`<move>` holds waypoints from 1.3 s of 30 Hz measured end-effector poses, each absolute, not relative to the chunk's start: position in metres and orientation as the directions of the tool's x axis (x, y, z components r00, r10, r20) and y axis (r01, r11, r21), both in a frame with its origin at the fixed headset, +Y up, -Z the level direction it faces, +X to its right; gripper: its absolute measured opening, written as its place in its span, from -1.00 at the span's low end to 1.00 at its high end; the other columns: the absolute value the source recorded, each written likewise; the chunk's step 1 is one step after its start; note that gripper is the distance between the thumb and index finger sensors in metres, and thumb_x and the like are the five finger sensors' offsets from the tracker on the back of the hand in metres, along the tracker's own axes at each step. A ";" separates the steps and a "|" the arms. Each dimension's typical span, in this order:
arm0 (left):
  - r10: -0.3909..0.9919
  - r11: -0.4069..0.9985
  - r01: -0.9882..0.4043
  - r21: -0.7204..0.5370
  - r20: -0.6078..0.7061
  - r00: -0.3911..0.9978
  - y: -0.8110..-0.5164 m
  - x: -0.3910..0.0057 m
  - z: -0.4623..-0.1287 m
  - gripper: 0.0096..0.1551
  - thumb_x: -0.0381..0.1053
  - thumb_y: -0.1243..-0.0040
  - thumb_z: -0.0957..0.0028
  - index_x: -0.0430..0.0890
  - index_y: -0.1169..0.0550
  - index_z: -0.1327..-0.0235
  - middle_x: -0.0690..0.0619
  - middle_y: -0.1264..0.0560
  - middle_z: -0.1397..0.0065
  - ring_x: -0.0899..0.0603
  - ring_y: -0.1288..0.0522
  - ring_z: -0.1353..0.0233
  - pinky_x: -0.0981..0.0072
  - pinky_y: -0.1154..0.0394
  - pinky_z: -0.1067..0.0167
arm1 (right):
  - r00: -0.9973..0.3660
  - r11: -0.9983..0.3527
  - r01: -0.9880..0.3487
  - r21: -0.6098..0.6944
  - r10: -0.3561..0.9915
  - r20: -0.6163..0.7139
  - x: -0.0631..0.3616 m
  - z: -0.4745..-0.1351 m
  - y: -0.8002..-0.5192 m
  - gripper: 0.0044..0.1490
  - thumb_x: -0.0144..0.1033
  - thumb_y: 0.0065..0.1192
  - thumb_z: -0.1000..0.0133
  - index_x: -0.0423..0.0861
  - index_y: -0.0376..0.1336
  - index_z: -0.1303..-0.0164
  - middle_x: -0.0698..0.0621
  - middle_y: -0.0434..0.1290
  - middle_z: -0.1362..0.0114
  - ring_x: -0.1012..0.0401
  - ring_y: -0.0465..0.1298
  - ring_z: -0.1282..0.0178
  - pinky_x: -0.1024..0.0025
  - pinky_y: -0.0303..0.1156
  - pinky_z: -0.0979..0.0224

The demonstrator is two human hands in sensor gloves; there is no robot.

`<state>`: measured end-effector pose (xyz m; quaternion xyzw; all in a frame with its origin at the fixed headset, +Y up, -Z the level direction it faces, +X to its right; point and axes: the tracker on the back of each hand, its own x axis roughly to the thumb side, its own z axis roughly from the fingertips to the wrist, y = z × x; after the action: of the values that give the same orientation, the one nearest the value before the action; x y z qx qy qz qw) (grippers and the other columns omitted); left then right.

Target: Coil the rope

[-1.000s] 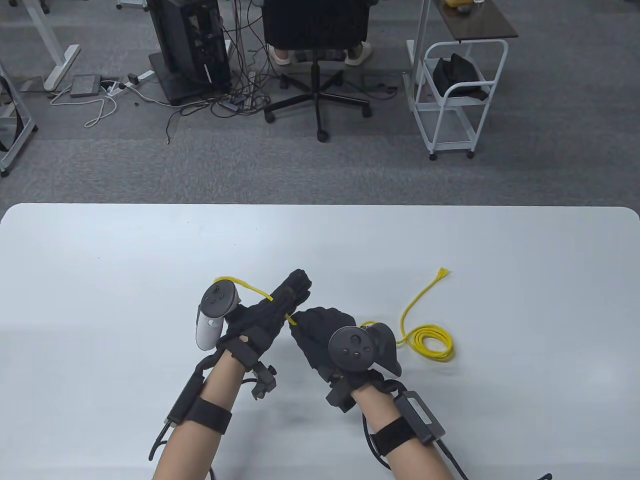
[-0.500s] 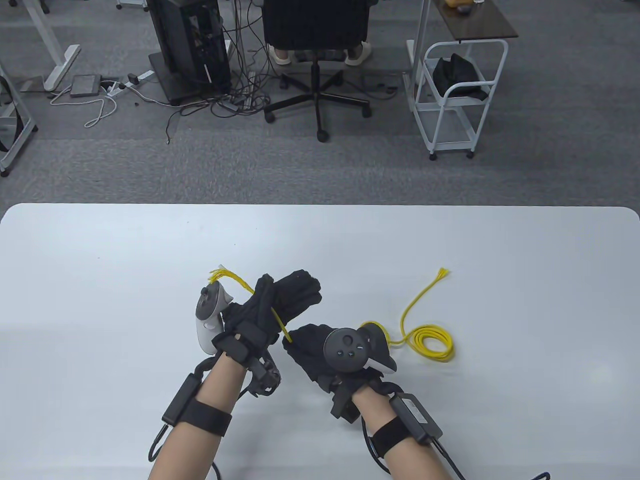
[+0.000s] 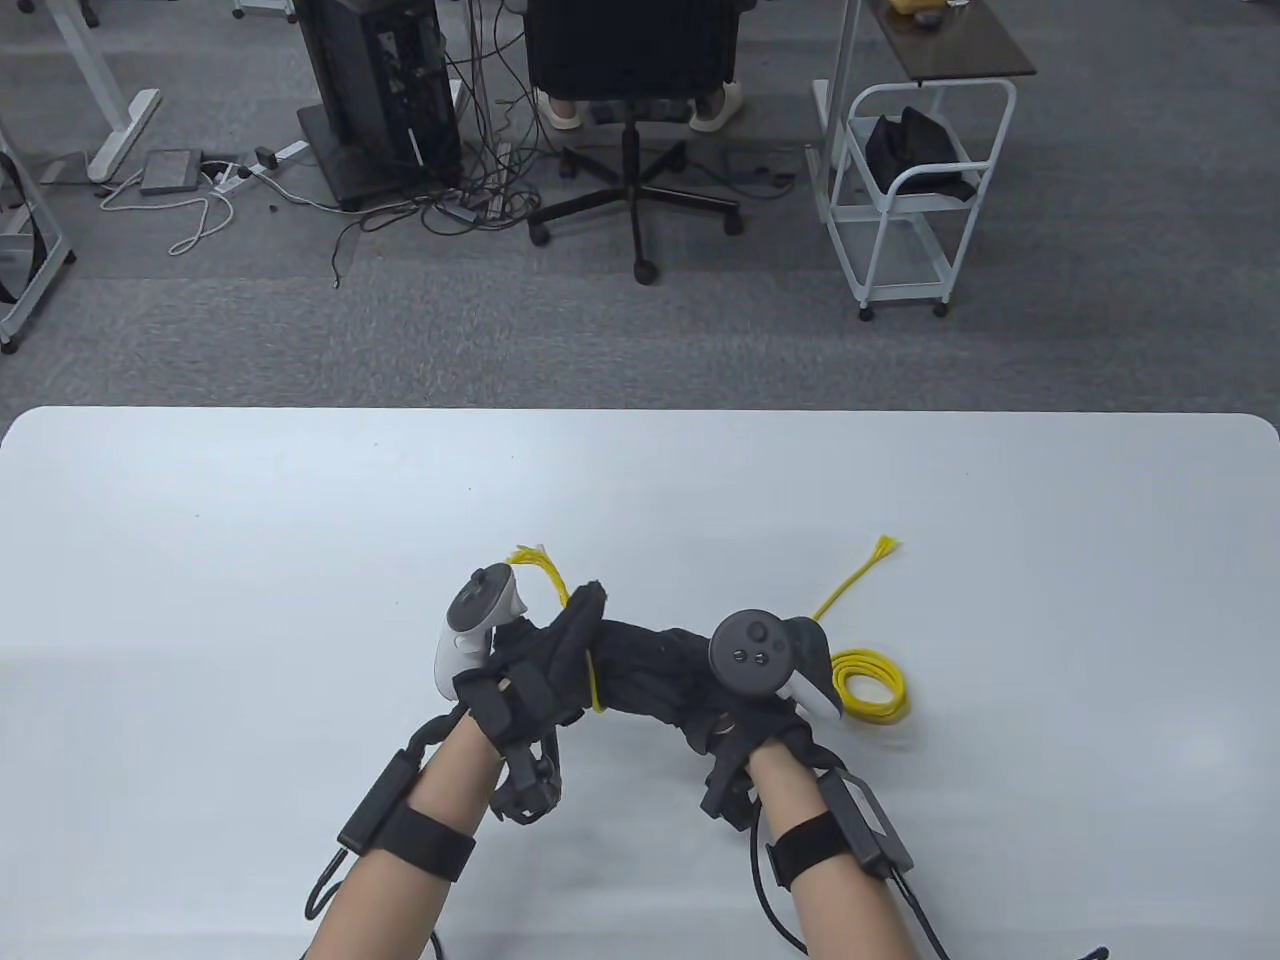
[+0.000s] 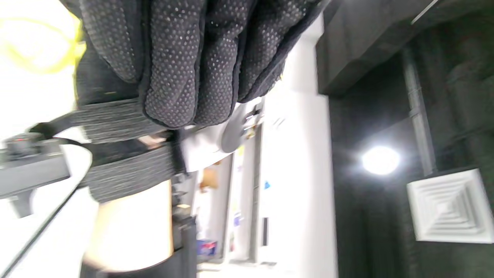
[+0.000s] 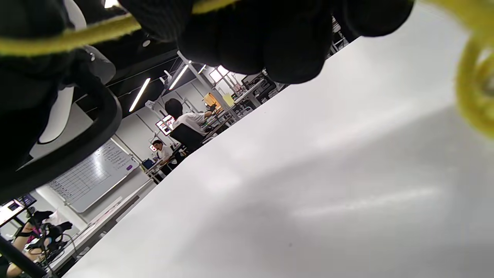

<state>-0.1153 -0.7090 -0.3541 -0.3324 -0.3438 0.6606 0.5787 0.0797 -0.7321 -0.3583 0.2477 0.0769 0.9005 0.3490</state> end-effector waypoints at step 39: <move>0.994 0.101 -0.824 -0.557 0.017 0.110 -0.721 -0.158 -0.370 -0.21 0.34 0.41 -0.31 0.05 0.11 -0.73 -0.25 -0.04 -0.81 -0.43 -0.22 -0.65 -0.18 -0.13 -0.51 | -0.499 -0.703 -0.663 0.257 0.671 0.549 0.047 -0.337 -0.706 -0.49 -0.12 0.06 -0.30 -0.08 0.26 -0.39 -0.18 0.36 -0.49 -0.15 0.43 -0.33 -0.30 0.23 -0.43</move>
<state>-0.1576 -0.7205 -0.3702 -0.2116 -0.2002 0.6362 0.7144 0.0468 -0.7056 -0.3374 0.3196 0.0062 0.8658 0.3850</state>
